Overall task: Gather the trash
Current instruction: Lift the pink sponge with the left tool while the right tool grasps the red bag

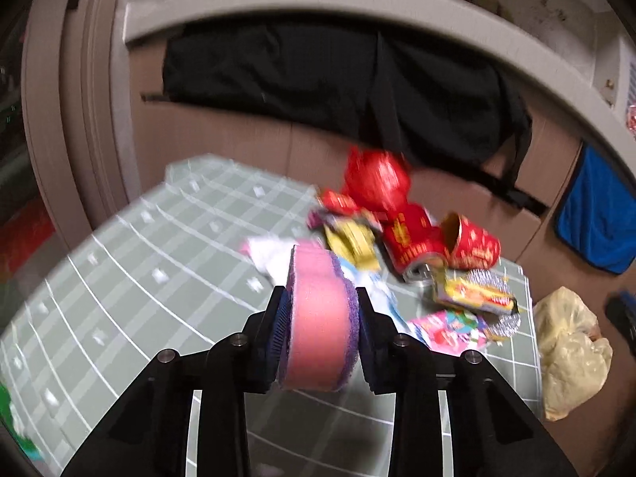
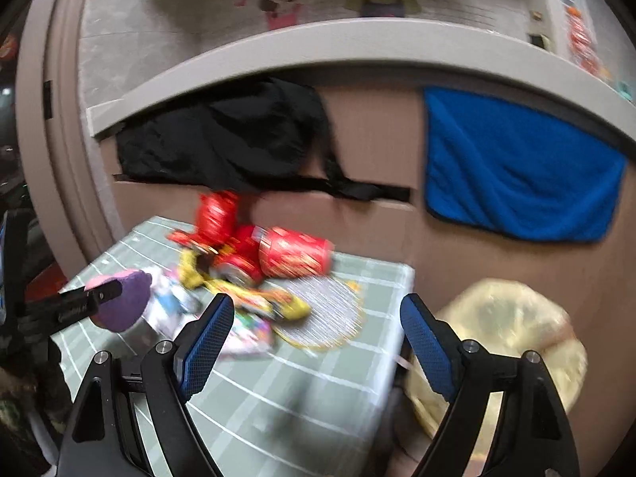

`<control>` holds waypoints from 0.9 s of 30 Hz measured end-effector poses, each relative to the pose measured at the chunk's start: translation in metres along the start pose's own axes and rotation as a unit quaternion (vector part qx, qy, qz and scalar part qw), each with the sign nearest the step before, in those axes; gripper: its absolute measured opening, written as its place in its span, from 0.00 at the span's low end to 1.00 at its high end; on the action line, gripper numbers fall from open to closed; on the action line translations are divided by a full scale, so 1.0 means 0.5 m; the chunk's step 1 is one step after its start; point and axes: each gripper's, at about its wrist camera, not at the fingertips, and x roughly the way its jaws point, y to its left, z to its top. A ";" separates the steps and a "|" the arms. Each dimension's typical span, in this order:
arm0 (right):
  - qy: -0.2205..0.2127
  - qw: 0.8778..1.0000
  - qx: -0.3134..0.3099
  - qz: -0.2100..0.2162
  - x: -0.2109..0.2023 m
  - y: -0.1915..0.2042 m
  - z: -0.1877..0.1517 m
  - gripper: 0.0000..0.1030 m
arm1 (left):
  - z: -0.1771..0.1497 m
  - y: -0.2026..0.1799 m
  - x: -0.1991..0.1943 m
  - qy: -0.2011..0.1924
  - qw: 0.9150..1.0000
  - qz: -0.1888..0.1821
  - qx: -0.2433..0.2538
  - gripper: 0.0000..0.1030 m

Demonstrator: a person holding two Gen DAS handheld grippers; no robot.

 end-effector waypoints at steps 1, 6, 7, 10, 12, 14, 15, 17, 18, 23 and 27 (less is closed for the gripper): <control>-0.003 1.000 -0.005 0.006 0.012 0.020 0.016 0.81 | 0.007 0.011 -0.009 -0.009 1.000 0.000 0.003 0.33; -0.003 0.999 -0.001 0.034 0.116 0.123 0.092 0.81 | 0.063 0.093 -0.056 -0.054 0.998 -0.009 0.000 0.33; 0.003 0.999 0.005 0.041 0.143 0.142 0.104 0.81 | 0.070 0.105 -0.061 -0.059 0.998 -0.009 0.000 0.33; 0.017 0.999 0.009 0.032 0.231 0.193 0.131 0.81 | 0.094 0.143 -0.072 -0.075 0.997 -0.005 0.001 0.33; 0.032 0.999 0.005 0.022 0.292 0.219 0.147 0.79 | 0.105 0.162 -0.075 -0.083 0.997 -0.003 0.001 0.33; 0.053 0.998 -0.001 0.017 0.362 0.240 0.161 0.77 | 0.116 0.176 -0.071 -0.087 0.996 -0.001 -0.003 0.33; 0.060 0.998 -0.004 0.016 0.385 0.244 0.165 0.75 | 0.123 0.185 -0.065 -0.089 0.996 0.000 -0.007 0.33; 0.078 0.997 -0.008 0.006 0.441 0.253 0.172 0.74 | 0.136 0.201 -0.049 -0.087 0.996 -0.001 -0.016 0.33; 0.087 0.996 -0.007 0.001 0.466 0.254 0.175 0.74 | 0.138 0.205 -0.041 -0.084 0.996 -0.001 -0.019 0.33; 0.142 0.990 0.013 0.022 0.566 0.254 0.172 0.70 | 0.148 0.210 0.009 -0.067 0.998 -0.002 -0.020 0.33; 0.169 0.983 0.000 0.072 0.589 0.263 0.166 0.47 | 0.150 0.197 0.033 -0.058 0.998 -0.006 -0.023 0.33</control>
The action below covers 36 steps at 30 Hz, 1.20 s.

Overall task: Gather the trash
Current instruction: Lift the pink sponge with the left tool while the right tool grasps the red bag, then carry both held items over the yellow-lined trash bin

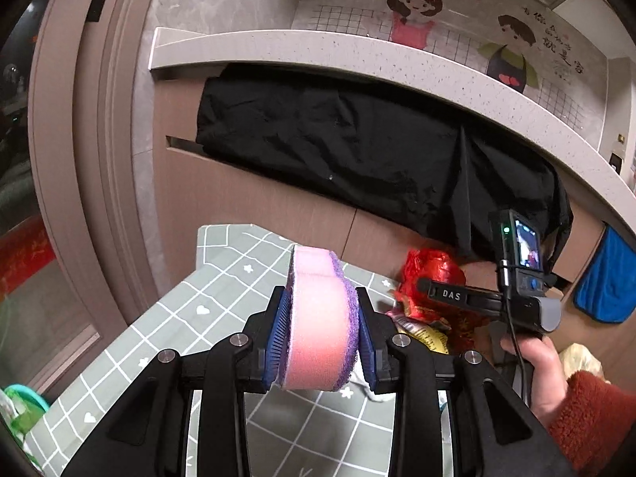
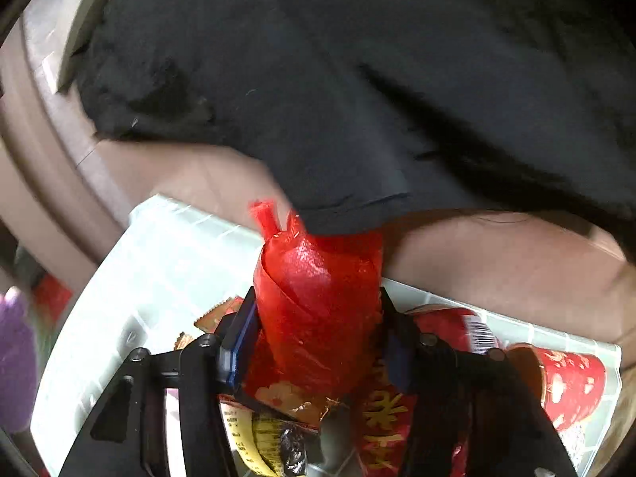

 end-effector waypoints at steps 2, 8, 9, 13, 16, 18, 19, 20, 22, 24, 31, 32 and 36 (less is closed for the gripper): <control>-0.017 1.000 -0.018 0.008 -0.031 0.008 -0.005 0.46 | 0.001 -0.009 0.000 -0.004 1.000 0.001 0.004 0.33; -0.042 0.996 0.006 0.073 -0.165 -0.006 -0.011 0.45 | 0.016 -0.047 -0.029 -0.020 1.000 -0.006 0.011 0.33; -0.052 0.995 0.009 0.081 -0.195 -0.011 -0.014 0.45 | 0.021 -0.060 -0.043 -0.030 0.999 -0.007 0.015 0.33; -0.108 0.991 -0.011 0.077 -0.333 -0.027 -0.035 0.45 | 0.036 -0.101 -0.082 -0.050 0.998 -0.017 0.019 0.33; -0.137 0.988 -0.029 0.067 -0.416 -0.038 -0.047 0.45 | 0.043 -0.145 -0.113 -0.062 0.997 -0.029 0.026 0.33; -0.154 0.986 -0.037 0.059 -0.467 -0.054 -0.059 0.45 | 0.045 -0.180 -0.136 -0.071 0.996 -0.036 0.037 0.33; -0.164 0.984 -0.039 0.054 -0.492 -0.063 -0.065 0.45 | 0.046 -0.192 -0.143 -0.074 0.996 -0.040 0.041 0.33; -0.173 0.983 -0.041 0.048 -0.514 -0.072 -0.072 0.45 | 0.047 -0.211 -0.154 -0.077 0.995 -0.044 0.046 0.33; -0.188 0.981 -0.042 0.035 -0.547 -0.094 -0.094 0.45 | 0.045 -0.250 -0.174 -0.084 0.993 -0.054 0.057 0.33; -0.201 0.979 -0.038 0.023 -0.582 -0.128 -0.112 0.45 | 0.041 -0.294 -0.193 -0.090 0.991 -0.064 0.070 0.33; -0.234 0.972 -0.002 -0.024 -0.702 -0.263 -0.179 0.46 | 0.024 -0.461 -0.238 -0.102 0.982 -0.108 0.114 0.33; -0.237 0.971 0.003 -0.034 -0.715 -0.278 -0.188 0.46 | 0.019 -0.495 -0.244 -0.103 0.980 -0.118 0.122 0.33; -0.245 0.967 0.025 -0.064 -0.765 -0.358 -0.226 0.46 | 0.000 -0.594 -0.260 -0.103 0.973 -0.150 0.143 0.33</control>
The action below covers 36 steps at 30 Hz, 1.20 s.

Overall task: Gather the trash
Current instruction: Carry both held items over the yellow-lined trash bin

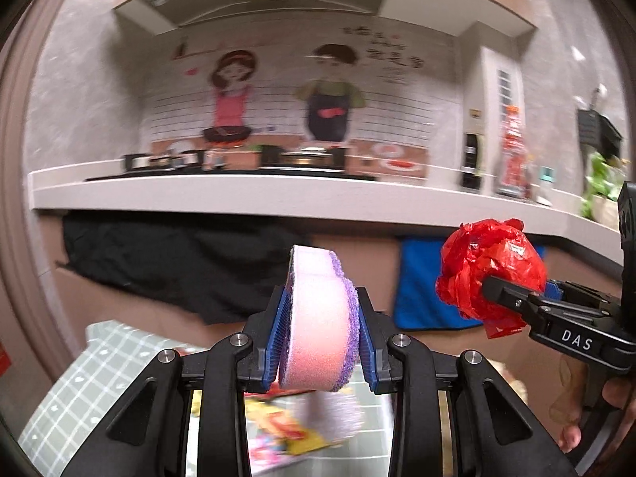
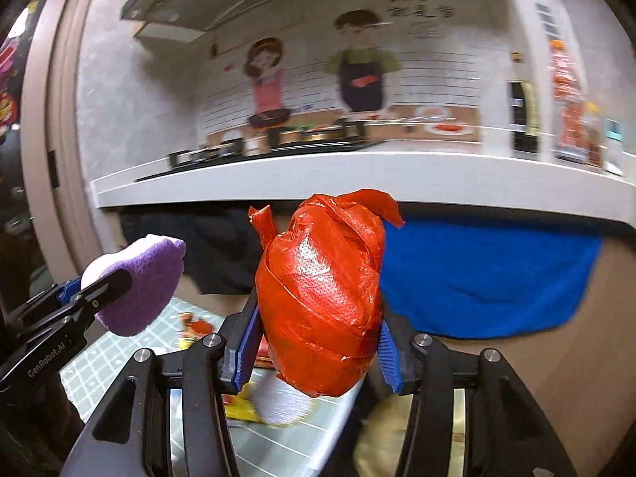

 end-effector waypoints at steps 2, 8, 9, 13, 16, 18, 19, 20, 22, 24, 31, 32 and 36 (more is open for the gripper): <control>-0.003 1.000 0.009 -0.021 -0.021 -0.047 -0.005 0.46 | 0.003 -0.051 0.012 0.001 1.000 -0.020 0.009 0.33; 0.003 0.997 0.041 -0.064 -0.066 -0.171 -0.041 0.46 | -0.005 -0.164 0.055 0.019 0.997 -0.064 0.029 0.33; 0.005 0.997 0.045 -0.067 -0.071 -0.188 -0.049 0.46 | -0.009 -0.178 0.062 0.023 0.997 -0.069 0.030 0.33; 0.015 0.995 0.050 -0.084 -0.073 -0.238 -0.076 0.46 | -0.030 -0.228 0.102 0.048 0.994 -0.098 0.028 0.33; 0.025 0.994 0.054 -0.091 -0.070 -0.263 -0.100 0.46 | -0.055 -0.251 0.124 0.063 0.992 -0.108 0.032 0.33; 0.036 0.993 0.059 -0.093 -0.064 -0.278 -0.119 0.46 | -0.074 -0.267 0.144 0.077 0.990 -0.114 0.033 0.33; 0.041 0.993 0.062 -0.094 -0.059 -0.285 -0.126 0.46 | -0.081 -0.271 0.151 0.082 0.989 -0.116 0.032 0.33; 0.045 0.992 0.065 -0.094 -0.055 -0.289 -0.133 0.46 | -0.088 -0.276 0.160 0.089 0.988 -0.119 0.032 0.33; 0.053 0.992 0.071 -0.094 -0.044 -0.301 -0.146 0.46 | -0.108 -0.284 0.178 0.101 0.987 -0.122 0.030 0.33; 0.058 0.991 0.071 -0.094 -0.035 -0.307 -0.158 0.46 | -0.127 -0.291 0.198 0.116 0.985 -0.123 0.030 0.33; 0.078 0.990 0.076 -0.090 0.004 -0.328 -0.182 0.47 | -0.164 -0.303 0.248 0.140 0.982 -0.121 0.033 0.33; 0.082 0.990 0.079 -0.088 0.010 -0.332 -0.186 0.47 | -0.167 -0.305 0.254 0.142 0.982 -0.122 0.033 0.33; 0.095 0.988 0.091 -0.082 0.031 -0.348 -0.199 0.47 | -0.178 -0.311 0.276 0.150 0.980 -0.126 0.036 0.33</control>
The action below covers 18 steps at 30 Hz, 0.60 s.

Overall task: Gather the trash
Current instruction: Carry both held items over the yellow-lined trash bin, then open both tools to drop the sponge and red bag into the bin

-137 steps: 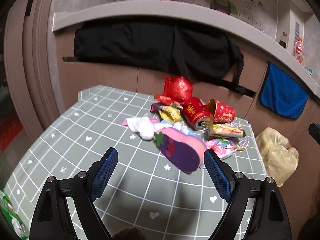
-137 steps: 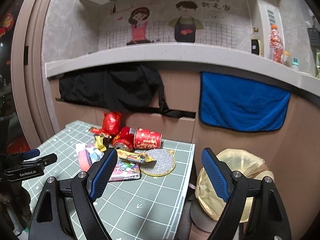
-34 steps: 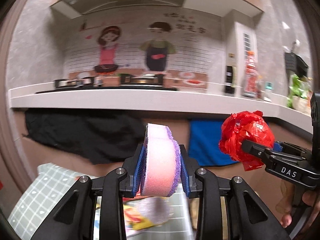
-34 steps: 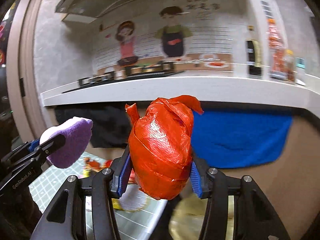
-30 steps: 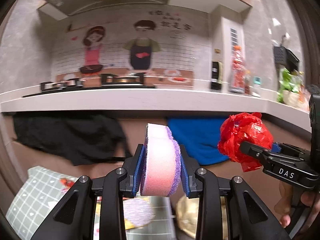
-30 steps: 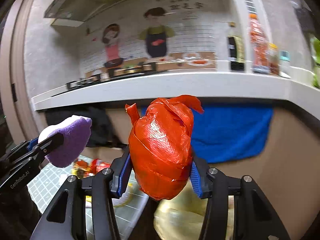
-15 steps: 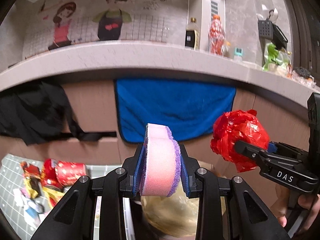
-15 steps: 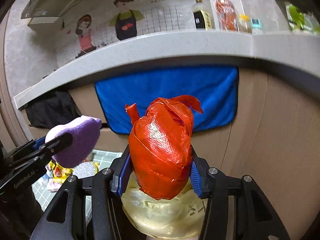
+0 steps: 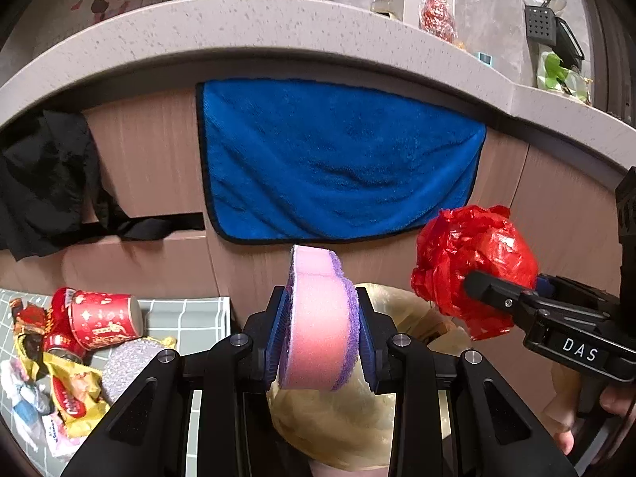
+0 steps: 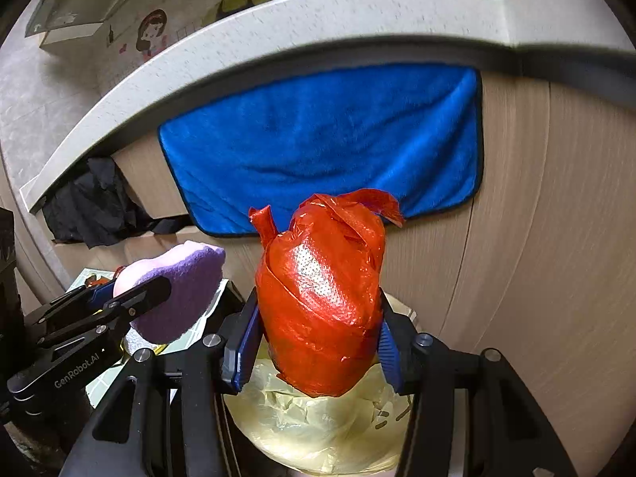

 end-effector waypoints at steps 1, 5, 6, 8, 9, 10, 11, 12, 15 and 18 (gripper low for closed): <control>0.002 1.000 0.003 0.001 0.005 -0.003 -0.002 0.47 | 0.000 -0.001 0.006 0.002 1.000 -0.001 0.001 0.33; 0.008 1.000 0.012 0.000 0.021 -0.017 -0.010 0.48 | -0.001 -0.001 0.035 0.017 1.000 -0.013 0.006 0.33; 0.009 1.000 0.014 0.000 0.025 -0.020 -0.011 0.49 | -0.002 0.000 0.043 0.019 1.000 -0.020 0.005 0.33; 0.010 1.000 0.015 0.000 0.033 -0.021 -0.013 0.52 | 0.000 0.003 0.059 0.026 0.999 -0.046 0.000 0.34; 0.012 1.000 0.014 -0.001 0.039 -0.022 -0.015 0.53 | 0.001 0.006 0.066 0.029 0.998 -0.062 -0.002 0.42; 0.016 1.000 0.011 0.001 0.049 -0.025 -0.018 0.53 | 0.003 0.009 0.074 0.031 0.996 -0.078 -0.006 0.48; 0.017 1.000 0.012 0.001 0.057 -0.030 -0.021 0.54 | 0.004 0.013 0.077 0.031 0.996 -0.088 -0.013 0.61; 0.025 1.000 0.019 -0.001 0.069 -0.038 -0.027 0.55 | 0.005 0.015 0.078 0.031 0.995 -0.094 -0.015 0.65; 0.036 0.998 0.042 0.004 0.085 -0.058 -0.042 0.56 | 0.010 0.024 0.069 0.027 0.995 -0.092 -0.016 0.69; 0.029 0.998 0.048 0.009 0.075 -0.058 -0.049 0.58 | 0.016 0.048 0.053 0.026 0.996 -0.084 -0.026 0.71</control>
